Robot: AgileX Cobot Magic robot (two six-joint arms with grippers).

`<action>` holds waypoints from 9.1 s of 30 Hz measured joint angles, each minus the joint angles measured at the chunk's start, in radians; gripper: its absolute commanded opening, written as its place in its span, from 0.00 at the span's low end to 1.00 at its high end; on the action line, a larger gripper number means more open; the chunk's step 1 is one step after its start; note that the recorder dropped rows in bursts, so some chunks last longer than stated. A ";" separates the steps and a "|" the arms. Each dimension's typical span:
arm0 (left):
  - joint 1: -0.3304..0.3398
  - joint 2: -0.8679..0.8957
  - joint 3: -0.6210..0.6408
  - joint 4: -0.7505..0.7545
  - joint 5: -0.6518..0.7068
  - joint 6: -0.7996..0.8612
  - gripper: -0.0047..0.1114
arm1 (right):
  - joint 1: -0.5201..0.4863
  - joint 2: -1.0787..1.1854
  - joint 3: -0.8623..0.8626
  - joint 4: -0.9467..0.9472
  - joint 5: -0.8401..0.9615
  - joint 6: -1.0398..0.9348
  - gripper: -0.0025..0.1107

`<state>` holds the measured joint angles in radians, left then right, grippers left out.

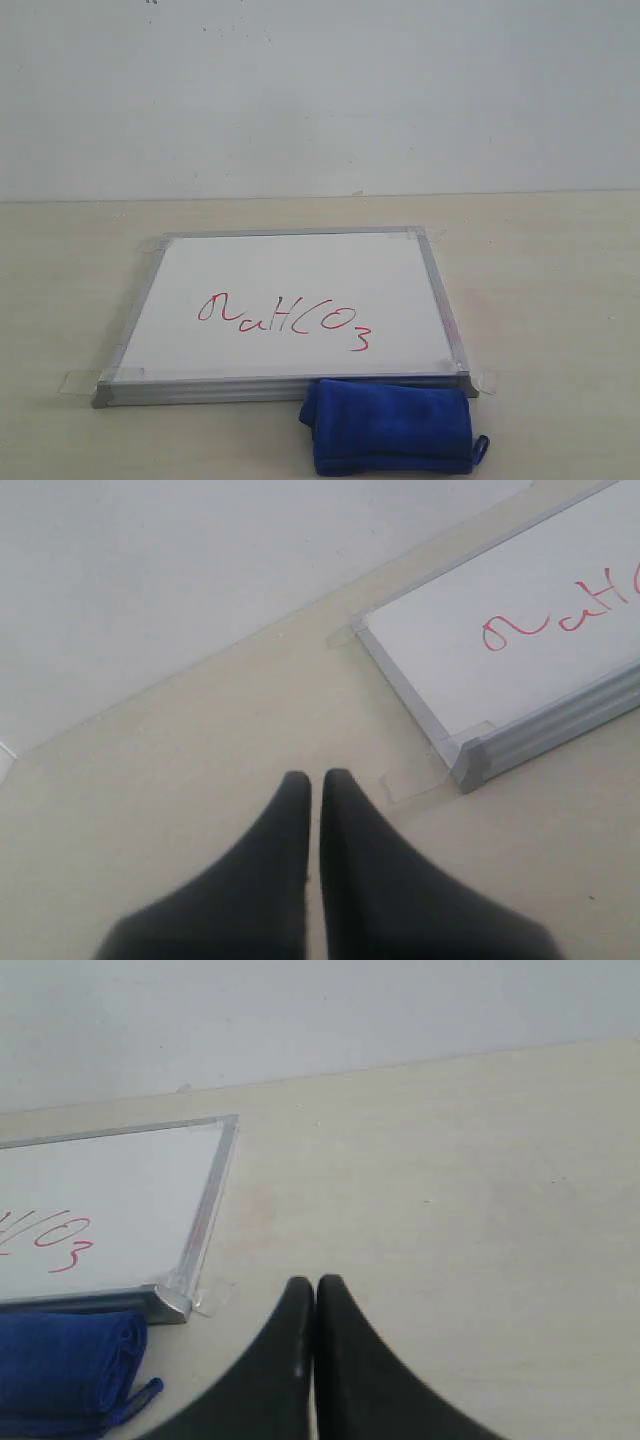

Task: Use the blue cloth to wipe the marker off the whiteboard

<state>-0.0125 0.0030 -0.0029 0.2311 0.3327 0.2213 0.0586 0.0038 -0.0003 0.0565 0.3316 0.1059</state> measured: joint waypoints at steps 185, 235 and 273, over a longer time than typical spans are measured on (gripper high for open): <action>0.000 0.000 0.000 0.000 0.000 0.000 0.07 | 0.649 1.908 -1.091 -0.095 0.301 -0.812 0.02; 0.000 0.000 0.000 0.000 0.000 0.000 0.07 | 0.691 1.869 -1.511 0.292 0.073 -0.295 0.02; 0.000 0.000 0.000 0.000 0.000 0.000 0.07 | 0.694 2.627 -2.370 0.023 0.462 0.055 0.02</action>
<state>-0.0125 0.0030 -0.0029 0.2311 0.3327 0.2213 0.7525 2.6305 -2.3705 0.0797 0.7935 0.1606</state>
